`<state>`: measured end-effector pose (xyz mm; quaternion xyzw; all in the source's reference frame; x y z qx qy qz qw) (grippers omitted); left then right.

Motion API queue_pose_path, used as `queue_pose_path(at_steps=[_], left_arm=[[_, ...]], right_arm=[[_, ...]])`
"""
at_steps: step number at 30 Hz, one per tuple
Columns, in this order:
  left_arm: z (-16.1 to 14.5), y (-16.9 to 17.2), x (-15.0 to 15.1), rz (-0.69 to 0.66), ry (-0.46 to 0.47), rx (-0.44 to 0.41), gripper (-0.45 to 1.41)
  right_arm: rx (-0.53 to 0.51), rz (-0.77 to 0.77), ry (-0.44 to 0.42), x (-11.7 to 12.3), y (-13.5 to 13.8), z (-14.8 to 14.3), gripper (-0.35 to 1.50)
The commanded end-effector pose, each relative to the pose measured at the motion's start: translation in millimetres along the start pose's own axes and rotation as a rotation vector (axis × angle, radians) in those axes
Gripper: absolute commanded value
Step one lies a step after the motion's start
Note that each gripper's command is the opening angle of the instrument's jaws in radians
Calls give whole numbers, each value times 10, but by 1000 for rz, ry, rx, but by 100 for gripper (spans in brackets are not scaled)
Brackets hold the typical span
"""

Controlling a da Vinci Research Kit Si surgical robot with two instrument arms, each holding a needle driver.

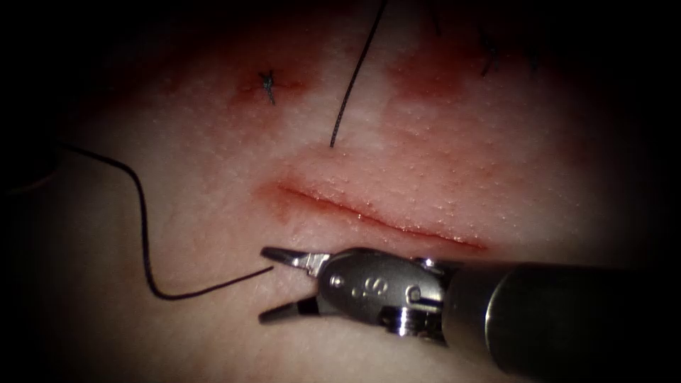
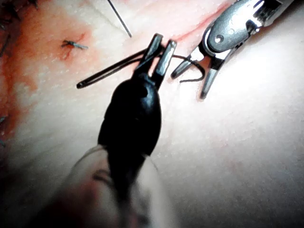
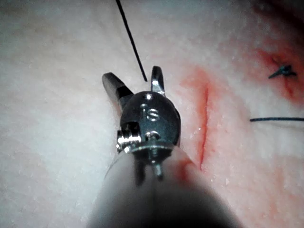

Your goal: Wound Closure

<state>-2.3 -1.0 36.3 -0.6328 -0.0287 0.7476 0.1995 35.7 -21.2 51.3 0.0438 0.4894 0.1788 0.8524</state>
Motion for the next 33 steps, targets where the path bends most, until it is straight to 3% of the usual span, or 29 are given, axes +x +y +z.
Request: queue_pose_path(at_steps=[1, 2, 3, 4, 6, 10, 13, 20, 23, 25, 26, 27, 30, 33], left_arm=[[6, 2, -7, -2, 0, -2, -45], [7, 0, -7, -2, 0, -1, -45], [7, -1, -8, -3, 2, 0, -45], [7, -5, -8, -6, 5, 5, -45], [9, -13, -9, -11, 7, 10, -45], [13, -28, -16, -8, -19, 49, -45], [17, -44, -30, -21, -48, 95, -45], [22, -62, -52, -38, -72, 134, -45], [24, -68, -59, -40, -80, 144, -45], [25, -71, -60, -40, -83, 149, -45], [25, -73, -61, -41, -86, 153, -45], [24, -76, -60, -42, -89, 157, -45], [18, -85, -62, -26, -122, 198, -45], [15, -90, -66, -12, -139, 220, -45]], right_arm=[[-7, -5, -3, -4, -6, 14, 110], [-14, -8, -9, -6, -8, 15, 68], [-19, -13, -17, -9, -12, 13, 1], [-18, -20, -51, -11, -17, 9, -35], [-6, -25, -98, -9, -28, -8, -35], [3, 35, -105, -1, -51, -34, -35], [43, 82, -103, 12, -98, -60, -35], [122, 118, -95, 44, -154, -78, -35], [125, 125, -32, 62, -162, -78, -35], [120, 133, -2, 66, -152, -75, 34], [111, 121, 19, 64, -139, -74, 98], [98, 106, 42, 60, -121, -73, 125], [67, 87, 65, 44, -80, -82, 135], [51, 75, 63, 36, -61, -84, 133]])
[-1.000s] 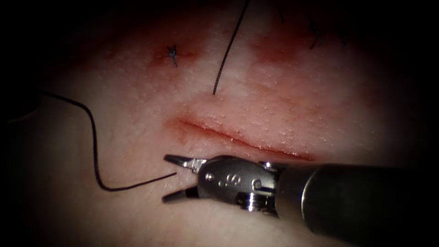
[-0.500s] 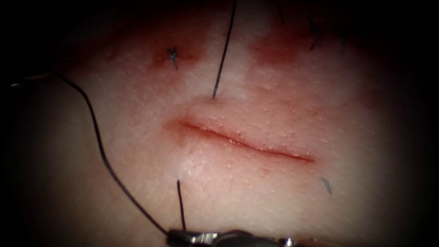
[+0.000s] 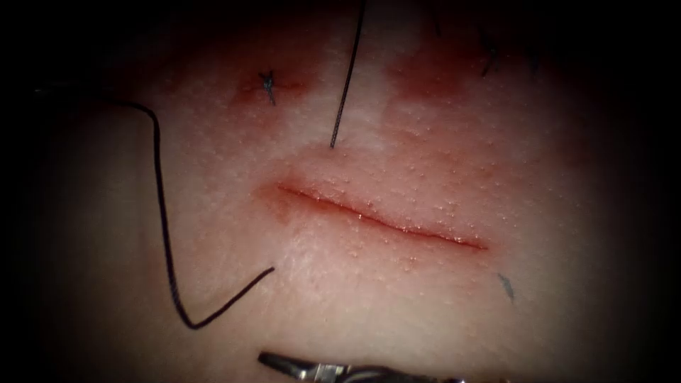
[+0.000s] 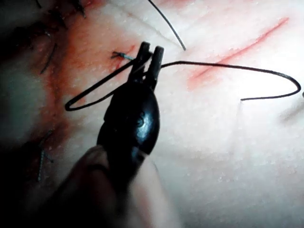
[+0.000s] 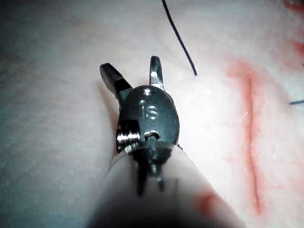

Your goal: Wound Closure

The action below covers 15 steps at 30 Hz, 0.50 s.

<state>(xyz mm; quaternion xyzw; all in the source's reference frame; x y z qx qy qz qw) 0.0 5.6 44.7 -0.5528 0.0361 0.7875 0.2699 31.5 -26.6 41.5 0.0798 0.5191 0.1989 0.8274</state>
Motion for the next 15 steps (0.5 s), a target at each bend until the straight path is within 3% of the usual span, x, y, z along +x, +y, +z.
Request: queue_pose_path(at_steps=[1, 7, 15], left_arm=[[6, 2, -8, 1, -1, 4, -45], [7, 4, -11, 6, -8, 19, -45], [7, 6, -11, 7, -5, 16, -45]], right_arm=[[-8, -5, -2, -9, 8, 8, 131], [-60, -7, -16, -22, 50, 36, 126], [-97, -14, -45, -34, 66, 79, 130]])
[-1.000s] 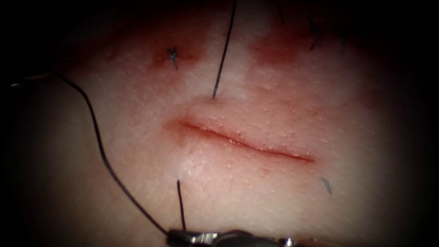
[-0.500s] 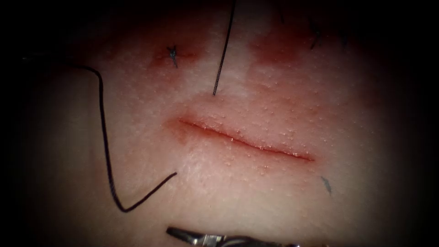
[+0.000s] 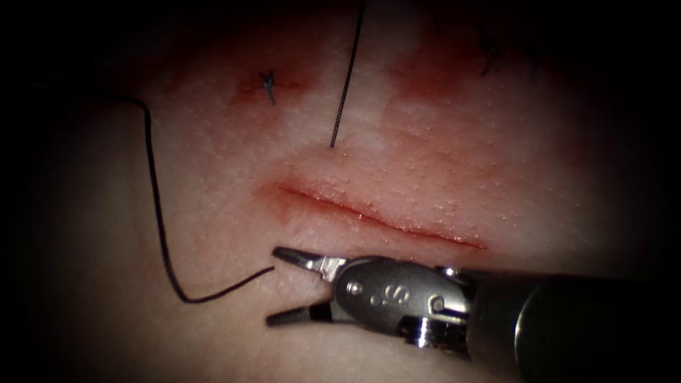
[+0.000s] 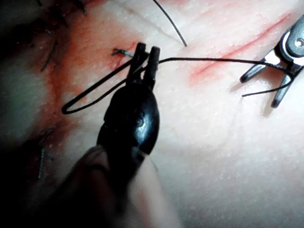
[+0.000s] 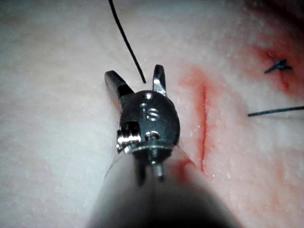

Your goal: Wound Closure

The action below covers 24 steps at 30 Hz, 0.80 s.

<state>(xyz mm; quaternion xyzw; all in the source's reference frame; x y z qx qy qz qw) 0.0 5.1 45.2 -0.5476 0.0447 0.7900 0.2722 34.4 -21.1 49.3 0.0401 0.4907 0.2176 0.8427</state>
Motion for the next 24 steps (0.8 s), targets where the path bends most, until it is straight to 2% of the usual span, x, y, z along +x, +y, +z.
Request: queue_pose_path(at_steps=[1, 2, 3, 4, 5, 13, 15, 21, 24], left_arm=[[6, 3, -5, -1, 1, -2, -45], [6, 4, -5, -1, 2, -4, -45], [6, 4, -5, -1, 2, -4, -45], [6, 4, -5, -1, 2, -3, -45], [6, 5, -4, -1, 3, -5, -45], [6, 6, -4, 0, 4, -6, -45], [6, 6, -4, 0, 5, -6, -45], [7, 6, -5, 0, 3, -4, -45], [8, 6, -5, 1, 2, 0, -45]], right_arm=[[1, -6, -9, -6, -6, 19, 128], [2, -9, -18, -8, -7, 21, 120], [-3, -24, -34, -15, -9, 23, 59], [-15, -29, -51, -17, -11, 22, 7], [-58, -61, -115, -20, -15, 20, -35], [-31, -70, -126, -9, -27, -1, -35], [-3, -77, -124, -5, -49, -24, -35], [97, -101, -118, 6, -112, -62, -35], [141, -105, -104, 22, -151, -78, -35]])
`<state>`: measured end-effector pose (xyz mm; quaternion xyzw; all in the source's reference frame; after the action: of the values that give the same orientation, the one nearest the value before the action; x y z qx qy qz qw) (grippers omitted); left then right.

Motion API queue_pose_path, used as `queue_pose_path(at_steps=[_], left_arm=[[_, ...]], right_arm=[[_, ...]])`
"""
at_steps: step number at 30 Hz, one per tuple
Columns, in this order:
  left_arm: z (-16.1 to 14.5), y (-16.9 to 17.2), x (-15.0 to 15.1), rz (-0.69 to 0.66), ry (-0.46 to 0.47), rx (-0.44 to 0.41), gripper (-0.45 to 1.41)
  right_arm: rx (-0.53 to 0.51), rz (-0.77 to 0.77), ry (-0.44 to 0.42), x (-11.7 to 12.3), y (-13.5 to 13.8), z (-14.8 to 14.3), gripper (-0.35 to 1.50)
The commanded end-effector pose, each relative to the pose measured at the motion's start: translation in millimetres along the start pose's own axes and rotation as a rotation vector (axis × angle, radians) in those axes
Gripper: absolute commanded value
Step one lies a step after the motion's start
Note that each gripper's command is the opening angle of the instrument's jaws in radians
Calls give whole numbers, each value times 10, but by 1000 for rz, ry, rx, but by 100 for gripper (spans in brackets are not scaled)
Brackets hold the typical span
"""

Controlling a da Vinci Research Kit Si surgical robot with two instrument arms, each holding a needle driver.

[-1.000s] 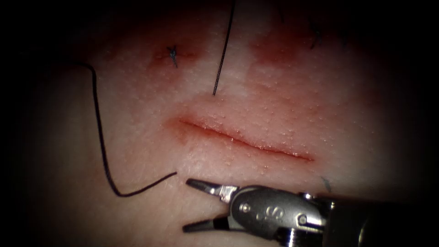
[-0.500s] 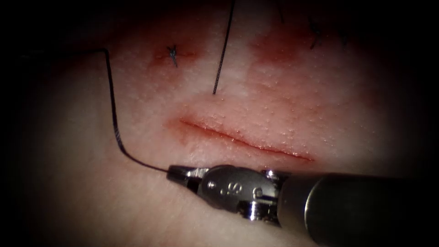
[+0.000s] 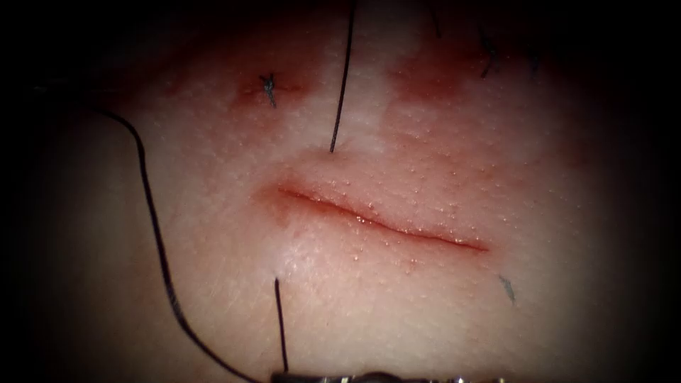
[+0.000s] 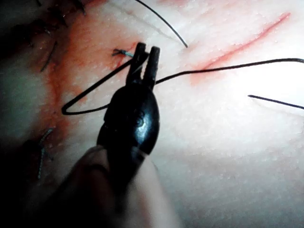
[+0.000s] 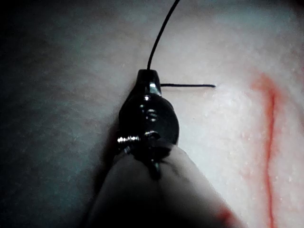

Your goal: Wound Closure

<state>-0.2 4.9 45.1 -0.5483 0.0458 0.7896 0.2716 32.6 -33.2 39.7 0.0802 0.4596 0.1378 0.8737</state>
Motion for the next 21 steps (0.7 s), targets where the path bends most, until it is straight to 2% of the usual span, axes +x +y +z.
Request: queue_pose_path(at_steps=[1, 6, 7, 8, 10, 11, 12, 14, 17, 21], left_arm=[[8, 3, -6, -1, 0, 0, -45], [7, 3, -7, 0, -2, -2, -45], [6, 3, -7, 6, -3, -2, -45], [6, 2, -7, 12, -3, -2, -45], [5, 1, -8, 24, -4, -2, -45], [4, 0, -8, 36, -5, -1, -45], [3, -2, -9, 43, -11, 3, -45], [1, -6, -11, 62, -20, 13, -45], [-1, -11, -14, 87, -35, 33, -45], [-1, -13, -16, 100, -43, 44, -45]], right_arm=[[22, -5, 9, 11, -29, 5, -35], [61, 10, 41, 29, -45, 5, -35], [62, 18, 63, 32, -39, 8, -25], [56, 22, 77, 32, -33, 9, 0], [47, 32, 109, 27, -17, 10, 68], [45, 36, 117, 25, -9, 10, 94], [42, 41, 129, 21, 3, 11, 113], [35, 40, 153, 11, 29, 9, 136], [-12, 0, 151, -3, 58, 8, 138], [-39, -17, 142, -11, 79, 18, 136]])
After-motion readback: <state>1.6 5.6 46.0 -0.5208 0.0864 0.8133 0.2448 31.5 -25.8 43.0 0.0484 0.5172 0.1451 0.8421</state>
